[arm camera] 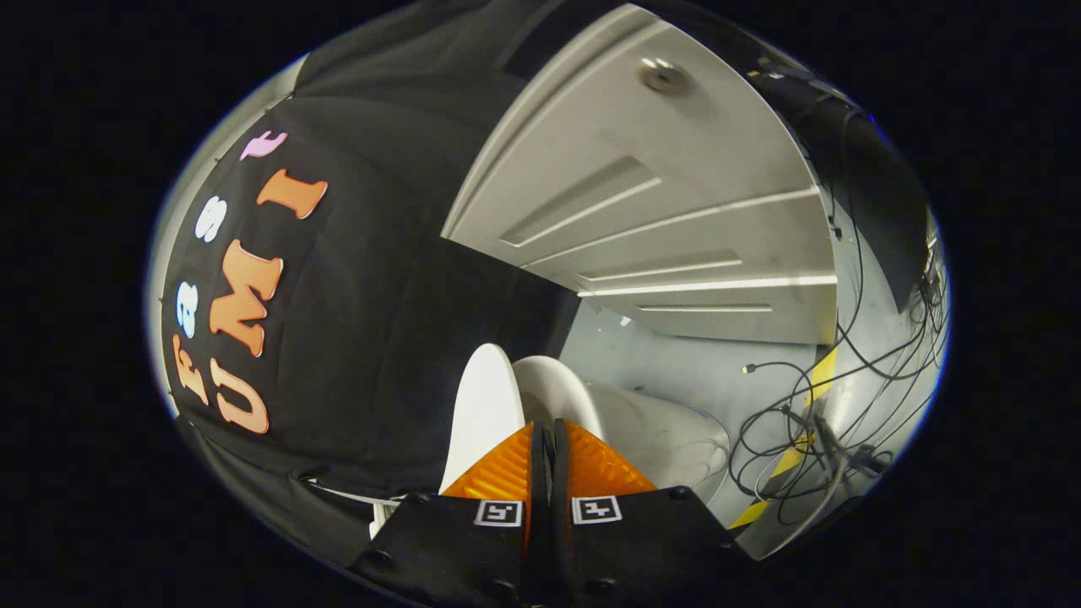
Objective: Open the toilet lid.
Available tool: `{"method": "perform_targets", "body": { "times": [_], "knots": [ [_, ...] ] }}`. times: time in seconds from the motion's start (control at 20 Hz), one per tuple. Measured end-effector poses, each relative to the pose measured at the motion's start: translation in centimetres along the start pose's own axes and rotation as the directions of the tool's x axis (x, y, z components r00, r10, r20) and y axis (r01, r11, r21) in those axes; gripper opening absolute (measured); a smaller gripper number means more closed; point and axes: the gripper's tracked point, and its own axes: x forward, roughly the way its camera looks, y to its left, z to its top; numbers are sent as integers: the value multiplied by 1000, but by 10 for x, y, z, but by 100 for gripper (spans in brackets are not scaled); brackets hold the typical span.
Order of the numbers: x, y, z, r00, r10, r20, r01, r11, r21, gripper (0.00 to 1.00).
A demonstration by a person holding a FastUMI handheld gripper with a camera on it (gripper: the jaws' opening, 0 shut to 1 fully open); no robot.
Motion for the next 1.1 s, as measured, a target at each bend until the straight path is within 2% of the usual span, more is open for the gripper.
{"method": "perform_targets", "body": {
  "times": [0.15,0.35,0.6,0.95,1.1],
  "knots": [
    [-7,51,17,995,43,85,-37,997,-67,8],
    [-27,119,16,987,104,119,-77,973,-216,8],
    [-56,194,-3,979,171,110,-123,929,-348,8],
    [-87,262,-44,970,215,112,-131,853,-506,8],
    [-97,284,-60,963,247,107,-155,835,-528,8]
  ]
}}
